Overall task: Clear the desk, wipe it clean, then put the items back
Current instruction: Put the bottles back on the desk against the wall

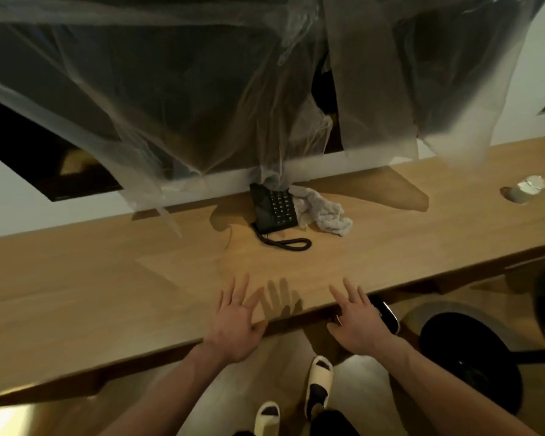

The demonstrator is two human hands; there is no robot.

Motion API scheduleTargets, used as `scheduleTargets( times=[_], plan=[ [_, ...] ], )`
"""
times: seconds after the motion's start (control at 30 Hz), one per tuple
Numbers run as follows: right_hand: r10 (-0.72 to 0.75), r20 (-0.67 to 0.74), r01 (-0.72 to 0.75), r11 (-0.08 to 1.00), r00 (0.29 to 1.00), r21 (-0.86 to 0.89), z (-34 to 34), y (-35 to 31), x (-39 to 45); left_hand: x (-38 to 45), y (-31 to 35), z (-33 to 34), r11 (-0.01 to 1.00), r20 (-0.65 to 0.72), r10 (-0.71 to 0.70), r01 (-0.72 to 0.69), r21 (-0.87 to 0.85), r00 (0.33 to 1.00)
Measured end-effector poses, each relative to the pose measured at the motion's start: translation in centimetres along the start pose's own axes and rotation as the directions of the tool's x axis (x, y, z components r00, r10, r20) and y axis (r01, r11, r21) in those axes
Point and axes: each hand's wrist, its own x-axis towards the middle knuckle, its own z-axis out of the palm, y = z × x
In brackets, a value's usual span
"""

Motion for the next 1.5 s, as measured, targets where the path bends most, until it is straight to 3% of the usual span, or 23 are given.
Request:
scheduleTargets(
  times=[0.17, 0.47, 0.77, 0.97, 1.07, 1.3, 1.5],
  plan=[
    [0.019, 0.002, -0.019, 1.0, 1.0, -0.009, 3.0, 0.4, -5.4, -5.2, -0.2, 1.1, 0.997, 0.056, 0.042, -0.046, 0.062, 0.998],
    [0.102, -0.175, -0.119, 0.989, 0.979, -0.088, 5.1, 6.2, -14.0, -9.1, 7.3, 2.1, 0.976, 0.045, 0.183, -0.187, 0.115, 0.982],
    [0.192, -0.245, -0.201, 0.979, 0.95, -0.013, 7.0, 20.3, -26.6, -10.3, 23.7, 7.2, 0.936, 0.047, 0.32, -0.323, 0.139, 0.946],
    [0.192, -0.25, -0.188, 0.981, 0.949, 0.041, 9.2, 32.6, -33.0, -14.7, 35.8, 12.2, 0.961, 0.046, 0.265, -0.267, 0.066, 0.963],
    [0.21, -0.233, -0.201, 0.978, 0.949, 0.062, 10.1, 36.8, -35.6, -17.6, 40.1, 14.1, 0.965, 0.114, 0.242, -0.252, 0.079, 0.964],
    [0.183, -0.299, -0.144, 0.978, 0.936, 0.148, 7.5, 44.0, -37.0, -17.2, 46.6, 15.8, 0.96, 0.113, 0.251, -0.262, 0.096, 0.961],
    [0.228, -0.347, -0.176, 0.969, 0.91, 0.174, 4.1, 50.6, -37.0, -11.4, 54.4, 16.5, 0.937, 0.088, 0.326, -0.334, 0.1, 0.941]
  ],
)
